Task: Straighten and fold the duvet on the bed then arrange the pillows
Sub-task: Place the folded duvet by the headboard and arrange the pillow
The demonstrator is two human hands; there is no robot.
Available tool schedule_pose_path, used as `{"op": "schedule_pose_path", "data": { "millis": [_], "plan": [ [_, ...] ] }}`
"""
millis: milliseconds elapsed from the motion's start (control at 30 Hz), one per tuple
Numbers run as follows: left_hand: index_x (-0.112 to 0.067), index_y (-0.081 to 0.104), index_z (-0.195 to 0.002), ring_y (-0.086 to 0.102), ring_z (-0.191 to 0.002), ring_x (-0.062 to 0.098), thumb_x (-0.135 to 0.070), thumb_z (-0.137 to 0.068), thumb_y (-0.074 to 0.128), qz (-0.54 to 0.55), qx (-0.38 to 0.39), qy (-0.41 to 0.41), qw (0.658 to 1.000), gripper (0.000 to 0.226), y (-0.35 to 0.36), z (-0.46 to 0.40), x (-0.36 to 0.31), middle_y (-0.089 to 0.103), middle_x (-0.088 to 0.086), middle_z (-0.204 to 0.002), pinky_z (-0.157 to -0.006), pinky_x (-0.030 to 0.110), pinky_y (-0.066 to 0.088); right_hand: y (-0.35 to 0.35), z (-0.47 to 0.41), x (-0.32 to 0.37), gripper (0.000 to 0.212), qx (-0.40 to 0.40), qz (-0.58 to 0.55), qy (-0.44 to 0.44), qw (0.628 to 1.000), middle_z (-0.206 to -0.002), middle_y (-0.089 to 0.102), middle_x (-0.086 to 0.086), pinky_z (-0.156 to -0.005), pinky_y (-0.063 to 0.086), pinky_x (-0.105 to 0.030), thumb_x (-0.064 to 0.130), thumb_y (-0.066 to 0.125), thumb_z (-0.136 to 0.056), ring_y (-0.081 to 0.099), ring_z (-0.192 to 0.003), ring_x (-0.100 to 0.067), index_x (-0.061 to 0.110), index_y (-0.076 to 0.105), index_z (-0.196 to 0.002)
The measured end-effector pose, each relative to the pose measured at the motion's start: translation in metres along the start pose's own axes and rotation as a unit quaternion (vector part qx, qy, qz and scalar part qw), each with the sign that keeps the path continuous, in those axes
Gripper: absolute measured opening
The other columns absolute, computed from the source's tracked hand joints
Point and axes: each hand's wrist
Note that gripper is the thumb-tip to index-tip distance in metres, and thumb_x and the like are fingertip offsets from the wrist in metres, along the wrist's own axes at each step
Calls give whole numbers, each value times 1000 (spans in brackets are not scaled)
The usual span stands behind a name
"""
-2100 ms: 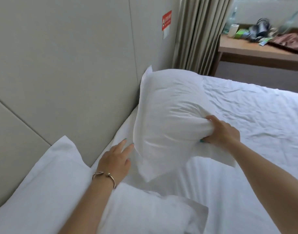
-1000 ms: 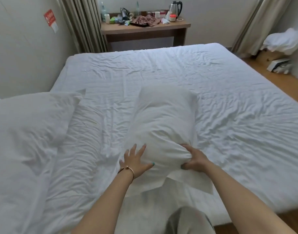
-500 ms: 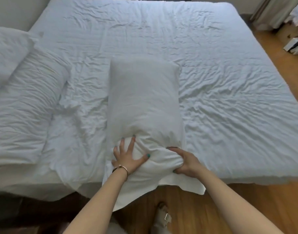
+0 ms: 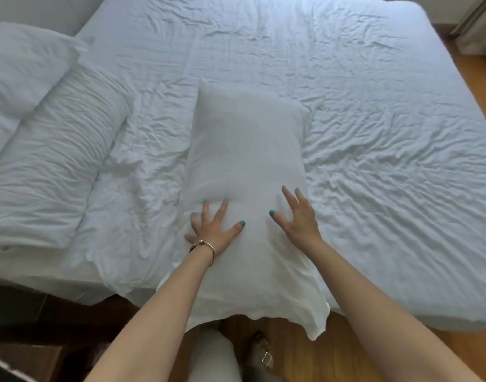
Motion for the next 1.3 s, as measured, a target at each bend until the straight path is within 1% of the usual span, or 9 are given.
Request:
{"op": "schedule_pose_path", "data": {
  "millis": [133,367,467,567,633,767,1000,1133,1300],
  "plan": [
    [-65,-1,-140,-19,-145,31,-84,-74,41,3,2,-23,1000,80,-9,-33,-3,-20,-13,-158,-109,69,4,32,-17,1,67,88,95,52,990,-160,-16,13,-113,11,-64,67,33,-92,-13,-148,-24,53,-1,-147],
    [-67,-20,-133,-12,-146,35,-93,-55,49,7,27,-35,999,107,-40,-124,-17,-24,-2,-158,-109,68,8,35,-93,17,88,22,24,190,981,-158,-24,12,-111,7,-67,88,36,-71,-13,-148,-25,65,-18,-136],
    [-67,-26,-129,-10,-146,35,-93,-47,55,12,30,-35,999,119,-43,-151,-17,-29,-1,-156,-110,65,13,29,-122,17,111,-3,-11,210,978,-160,-17,7,-114,14,-60,86,57,-61,0,-148,-29,60,-18,-139],
    [-64,-23,-133,-4,-145,32,-94,-41,57,18,-24,-43,999,126,-36,-154,-9,-26,-3,-156,-110,57,21,19,-131,4,139,-12,-125,241,962,-160,7,0,-115,25,-50,79,75,-43,21,-144,-28,53,-18,-142],
    [-61,-17,-137,-2,-145,30,-94,-39,59,46,-67,-56,995,128,-31,-148,-2,-20,-2,-158,-109,55,25,15,-130,2,143,2,-146,253,956,-156,23,-5,-113,31,-46,78,76,-38,32,-139,-27,54,-19,-141],
    [-58,-13,-140,28,-138,31,-93,-37,60,108,-60,-114,986,131,-39,-149,0,25,10,-150,-105,55,28,7,-128,6,138,18,-100,249,963,-150,31,-9,-108,37,-47,76,78,-44,41,-133,-29,58,-23,-137],
    [-42,24,-145,51,-114,11,-51,-51,90,284,-30,2,958,116,-84,-136,-4,49,-7,-139,-92,23,41,-10,-108,43,124,-35,-211,135,968,-140,47,11,-101,42,-29,49,91,-52,51,-121,-13,44,12,-148],
    [-46,30,-140,56,-116,11,-66,-42,85,270,-101,51,956,114,-123,-89,-14,56,-16,-126,-96,31,48,-34,-82,70,108,-49,-273,68,958,-119,61,23,-98,50,-35,49,93,-45,62,-106,-1,42,38,-138],
    [-54,30,-134,59,-109,7,-72,-41,81,239,-191,113,945,107,-188,-27,-25,59,-20,-112,-93,33,50,-67,-52,121,91,-48,-306,-4,951,-116,65,15,-96,52,-38,32,94,-55,65,-101,0,33,46,-132]
  ]
}}
Point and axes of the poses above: each hand's wrist, its own z-axis away from the middle knuckle, its own y-axis out of the palm, x = y × z
